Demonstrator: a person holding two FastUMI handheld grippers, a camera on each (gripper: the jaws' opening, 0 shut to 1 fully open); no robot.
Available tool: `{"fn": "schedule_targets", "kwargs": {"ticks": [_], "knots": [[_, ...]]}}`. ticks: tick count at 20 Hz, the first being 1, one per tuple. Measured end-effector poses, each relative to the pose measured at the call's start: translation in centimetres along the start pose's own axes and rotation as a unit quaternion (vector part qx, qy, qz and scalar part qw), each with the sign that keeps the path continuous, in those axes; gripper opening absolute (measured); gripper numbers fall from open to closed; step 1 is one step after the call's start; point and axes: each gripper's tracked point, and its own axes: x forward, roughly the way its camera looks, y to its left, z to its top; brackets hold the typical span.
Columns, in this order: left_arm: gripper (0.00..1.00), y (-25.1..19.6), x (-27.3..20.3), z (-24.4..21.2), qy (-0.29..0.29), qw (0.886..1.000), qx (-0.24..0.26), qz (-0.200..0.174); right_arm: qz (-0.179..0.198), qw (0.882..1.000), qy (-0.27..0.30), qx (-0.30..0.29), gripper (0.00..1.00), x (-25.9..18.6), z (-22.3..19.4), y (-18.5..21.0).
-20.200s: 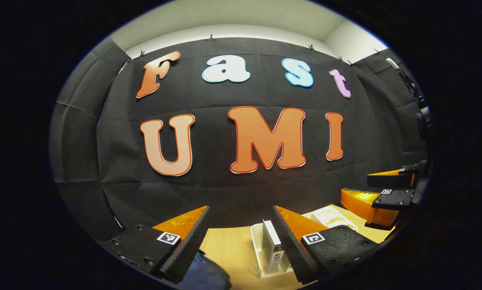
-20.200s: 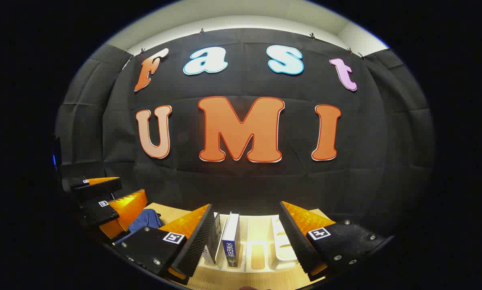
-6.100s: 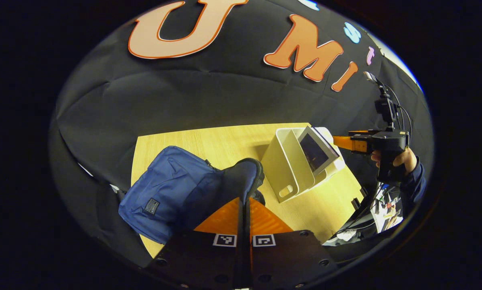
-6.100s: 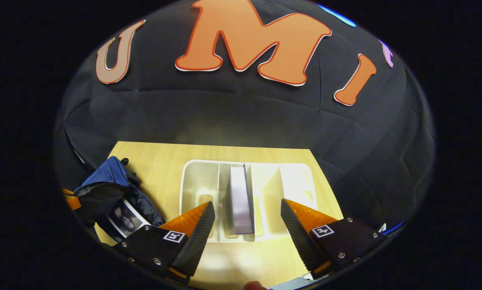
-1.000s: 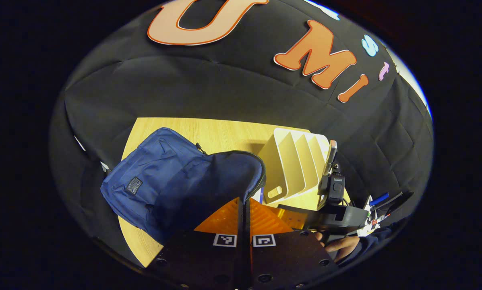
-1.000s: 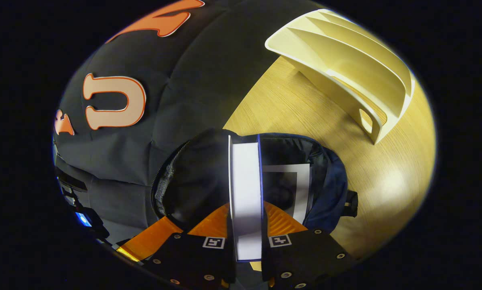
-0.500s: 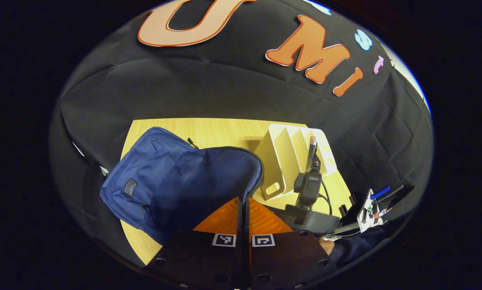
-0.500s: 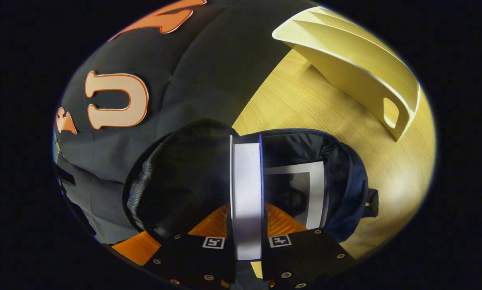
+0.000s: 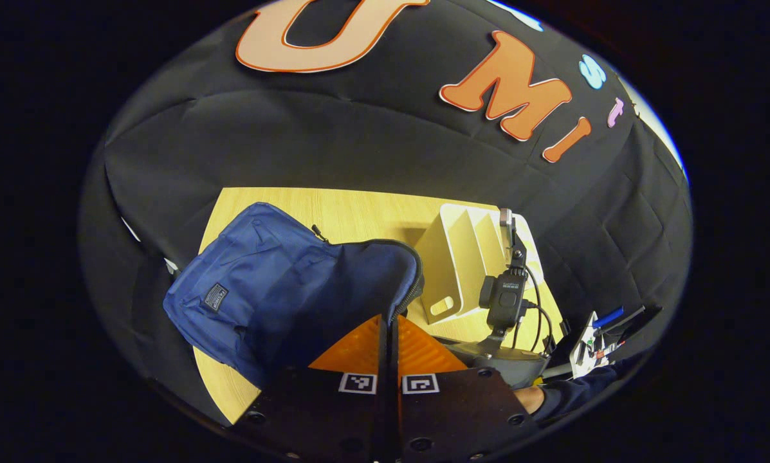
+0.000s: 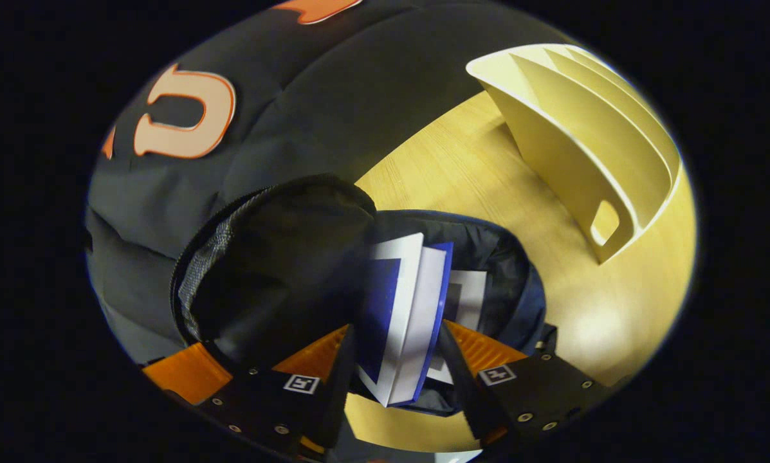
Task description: Open the schoolbag, grab two books from the bookshelf and put them into the schoolbag.
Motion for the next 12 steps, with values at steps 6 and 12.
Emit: {"fn": "schedule_targets", "kwargs": {"ticks": [6,12], "knots": [[0.00,0.0,0.2,-0.2,0.000,1.000,0.001,0.008,-0.029,0.997,-0.035,-0.063,0.92,-3.5,2.9,-1.8],[0.06,-1.3,1.4,-1.2,0.008,0.999,0.034,0.017,-0.055,0.984,-0.119,-0.124,0.93,-8.4,8.6,-3.3]]}}
